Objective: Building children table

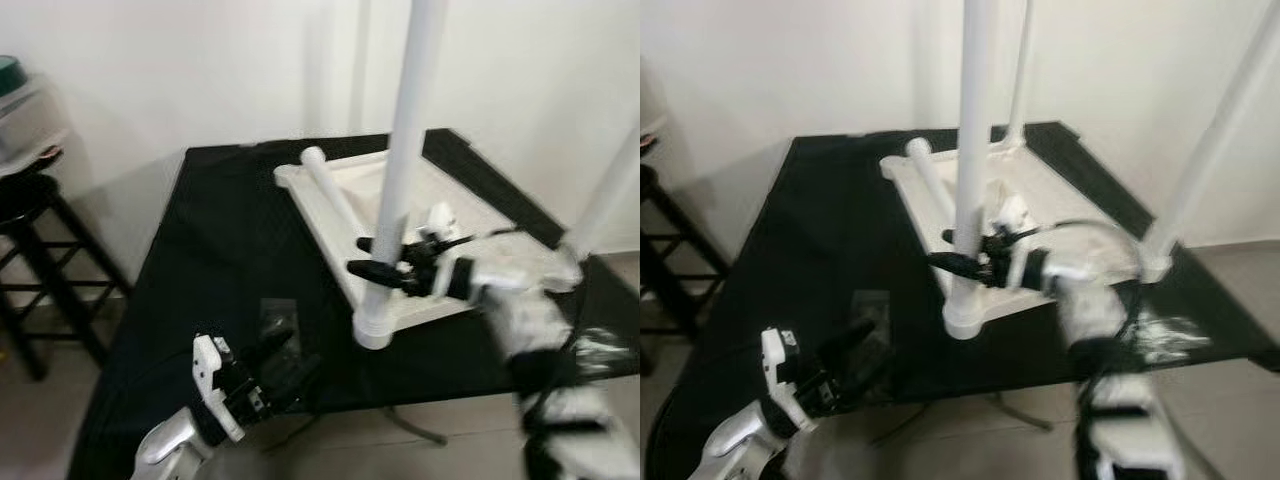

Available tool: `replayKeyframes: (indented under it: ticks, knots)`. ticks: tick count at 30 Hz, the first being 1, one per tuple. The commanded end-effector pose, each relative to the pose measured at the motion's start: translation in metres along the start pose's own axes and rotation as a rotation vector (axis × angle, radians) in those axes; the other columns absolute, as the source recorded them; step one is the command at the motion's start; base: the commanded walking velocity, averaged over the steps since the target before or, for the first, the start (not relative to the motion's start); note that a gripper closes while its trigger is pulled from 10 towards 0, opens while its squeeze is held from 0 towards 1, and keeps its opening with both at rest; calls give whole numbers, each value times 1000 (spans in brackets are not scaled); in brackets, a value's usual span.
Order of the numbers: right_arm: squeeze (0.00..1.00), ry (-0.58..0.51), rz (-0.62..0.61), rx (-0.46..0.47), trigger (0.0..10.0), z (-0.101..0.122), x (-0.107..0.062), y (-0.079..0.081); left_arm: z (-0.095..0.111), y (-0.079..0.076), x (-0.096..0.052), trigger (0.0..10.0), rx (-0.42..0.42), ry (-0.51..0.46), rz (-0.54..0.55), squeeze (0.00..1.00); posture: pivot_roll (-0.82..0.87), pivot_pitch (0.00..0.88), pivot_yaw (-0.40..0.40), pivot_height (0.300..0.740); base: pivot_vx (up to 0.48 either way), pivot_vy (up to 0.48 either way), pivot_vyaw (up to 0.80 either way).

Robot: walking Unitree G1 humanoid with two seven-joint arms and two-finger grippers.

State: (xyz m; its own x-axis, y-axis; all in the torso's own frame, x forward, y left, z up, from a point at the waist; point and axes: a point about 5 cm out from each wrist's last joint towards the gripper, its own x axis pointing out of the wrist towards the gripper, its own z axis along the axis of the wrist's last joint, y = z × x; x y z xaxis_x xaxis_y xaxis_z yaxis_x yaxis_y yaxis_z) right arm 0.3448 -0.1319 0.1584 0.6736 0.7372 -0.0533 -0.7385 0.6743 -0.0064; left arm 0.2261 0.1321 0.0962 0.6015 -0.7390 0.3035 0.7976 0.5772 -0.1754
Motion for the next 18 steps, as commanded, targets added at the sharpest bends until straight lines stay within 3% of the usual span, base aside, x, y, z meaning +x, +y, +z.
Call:
replayKeyframes:
  ticks: [1,2,3,4,9,13,14,15,16,18]
  knots:
    - [0,197,-129,50,0,-45,-5,6,1,0,-1,10000,8,0,1,0,-5,0,-3,740,0,0,0]
    - [0,197,-129,50,0,-45,-5,6,1,0,-1,10000,8,0,1,0,-5,0,-3,740,0,0,0]
    - [0,171,-283,140,0,-63,1,29,1,1,-2,10000,7,2,0,0,-12,0,9,740,0,0,0]
    - [0,145,-379,210,0,-66,6,36,2,1,-1,10000,6,6,-5,0,-14,0,16,740,0,0,0]
    - [0,139,-402,230,0,-66,10,39,1,2,-1,10000,4,9,-8,0,-11,0,11,740,0,0,0]
    - [0,151,-450,227,0,-59,15,32,1,2,-1,10000,7,12,-10,0,-1,0,11,740,0,0,0]
    - [0,158,-460,218,1451,-54,16,31,1,2,-1,10000,10,13,-8,0,-2,0,15,740,0,0,0]
    - [408,150,-447,215,10000,-47,17,32,1,2,-1,10000,11,13,-7,0,-2,0,19,740,0,0,0]
    - [1000,104,-346,228,10000,-32,21,30,1,3,-1,10000,12,16,-8,0,-1,0,19,740,0,0,0]
    - [1000,104,-346,228,10000,-32,21,30,1,3,-1,10000,12,16,-8,0,-1,0,19,740,0,0,0]
